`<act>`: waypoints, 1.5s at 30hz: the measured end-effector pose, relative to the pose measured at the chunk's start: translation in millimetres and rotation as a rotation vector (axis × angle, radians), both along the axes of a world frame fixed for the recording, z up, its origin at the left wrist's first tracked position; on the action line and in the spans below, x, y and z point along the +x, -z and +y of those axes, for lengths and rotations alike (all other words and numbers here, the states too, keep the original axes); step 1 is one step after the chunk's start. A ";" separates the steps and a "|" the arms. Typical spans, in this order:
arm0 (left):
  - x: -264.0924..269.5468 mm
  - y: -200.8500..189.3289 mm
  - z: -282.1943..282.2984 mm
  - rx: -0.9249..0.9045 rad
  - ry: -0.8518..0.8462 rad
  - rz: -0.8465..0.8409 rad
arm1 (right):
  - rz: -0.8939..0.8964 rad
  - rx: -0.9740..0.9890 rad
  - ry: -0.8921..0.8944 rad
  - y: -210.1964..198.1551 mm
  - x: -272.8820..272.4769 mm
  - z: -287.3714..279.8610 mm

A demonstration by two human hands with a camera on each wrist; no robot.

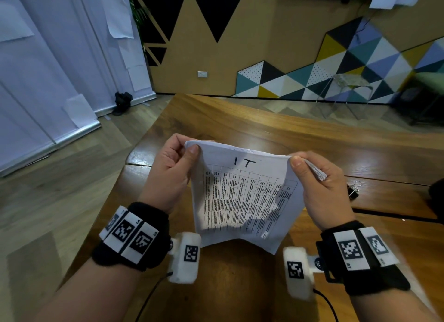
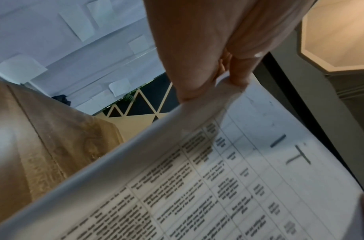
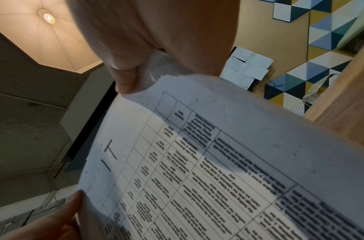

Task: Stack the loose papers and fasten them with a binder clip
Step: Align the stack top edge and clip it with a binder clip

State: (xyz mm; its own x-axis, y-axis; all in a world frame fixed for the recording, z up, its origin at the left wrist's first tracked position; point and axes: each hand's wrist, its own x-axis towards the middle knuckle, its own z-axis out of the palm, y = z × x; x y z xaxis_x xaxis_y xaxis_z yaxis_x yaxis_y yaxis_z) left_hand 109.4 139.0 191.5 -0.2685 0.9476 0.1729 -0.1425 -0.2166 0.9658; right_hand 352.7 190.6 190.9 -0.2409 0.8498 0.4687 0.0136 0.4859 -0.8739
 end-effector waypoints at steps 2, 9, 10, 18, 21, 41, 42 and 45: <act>5.0 1.7 0.2 0.009 -0.028 0.048 | 0.009 -0.005 -0.003 0.1 -0.4 0.1; 13.2 6.4 -1.9 -0.039 -0.100 0.237 | 0.010 -0.026 0.006 0.3 0.1 1.1; 14.3 6.3 -2.1 -0.036 -0.113 0.239 | 0.010 -0.031 0.011 0.3 0.1 1.2; 22.6 5.5 2.2 0.068 -0.162 0.282 | 0.014 -0.057 -0.006 -2.0 -3.0 0.7; 20.9 9.6 5.3 0.049 -0.266 0.338 | 0.015 -0.039 0.008 -2.0 -2.8 2.8; 29.7 -27.1 28.4 0.472 -0.169 1.617 | 0.023 -0.029 0.056 -3.8 -3.5 -1.3; 25.8 -26.3 31.8 0.507 -0.137 1.593 | 0.019 -0.032 0.056 -4.3 -2.9 -0.4; 20.7 -25.1 40.8 0.553 -0.093 1.474 | 0.011 -0.050 0.042 -5.3 -1.4 3.9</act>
